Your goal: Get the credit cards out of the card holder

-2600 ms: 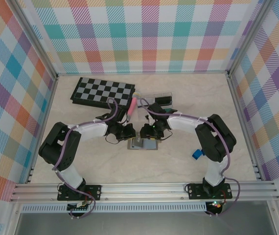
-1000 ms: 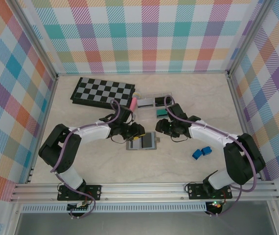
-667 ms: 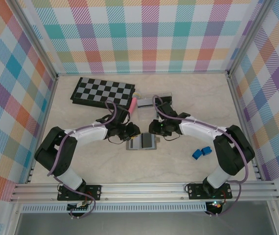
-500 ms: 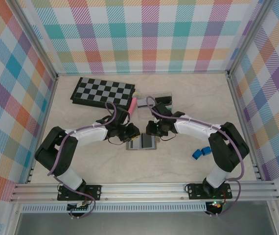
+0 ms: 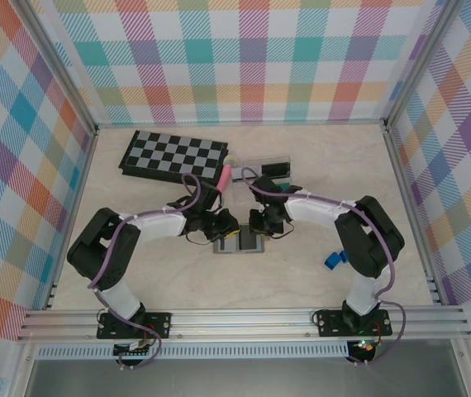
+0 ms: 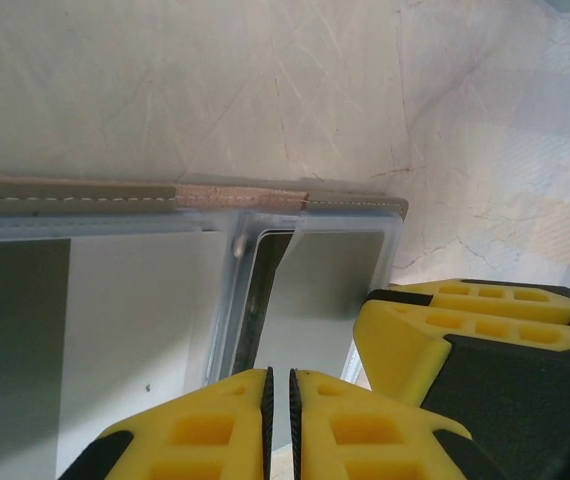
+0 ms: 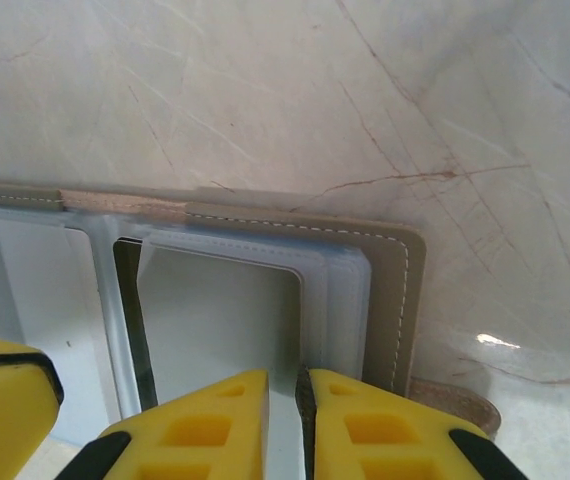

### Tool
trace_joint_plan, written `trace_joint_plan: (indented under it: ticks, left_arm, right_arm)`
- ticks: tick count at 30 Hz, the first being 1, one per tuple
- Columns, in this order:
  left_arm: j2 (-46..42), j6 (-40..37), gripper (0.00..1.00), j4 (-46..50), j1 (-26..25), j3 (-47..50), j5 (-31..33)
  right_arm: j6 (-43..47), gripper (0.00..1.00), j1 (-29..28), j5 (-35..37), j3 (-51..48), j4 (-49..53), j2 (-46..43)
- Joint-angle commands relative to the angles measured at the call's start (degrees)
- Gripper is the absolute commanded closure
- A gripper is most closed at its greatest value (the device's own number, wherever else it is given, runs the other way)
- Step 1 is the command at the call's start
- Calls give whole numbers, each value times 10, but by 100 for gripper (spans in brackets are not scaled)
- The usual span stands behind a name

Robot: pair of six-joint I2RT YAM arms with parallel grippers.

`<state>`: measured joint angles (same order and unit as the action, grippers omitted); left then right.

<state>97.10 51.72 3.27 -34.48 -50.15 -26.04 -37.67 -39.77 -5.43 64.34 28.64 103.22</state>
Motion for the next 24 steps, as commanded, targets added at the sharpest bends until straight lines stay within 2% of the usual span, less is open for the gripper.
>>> trace_joint_plan:
  ticks: [1,24]
  left_arm:
    - [13,7,86,10,-4,-16,-1]
    - [50,-13,80,25,-9,-34,-15]
  right_arm:
    - [1,82,-1,5,18,22,4]
    - [1,81,0,0,27,31,43]
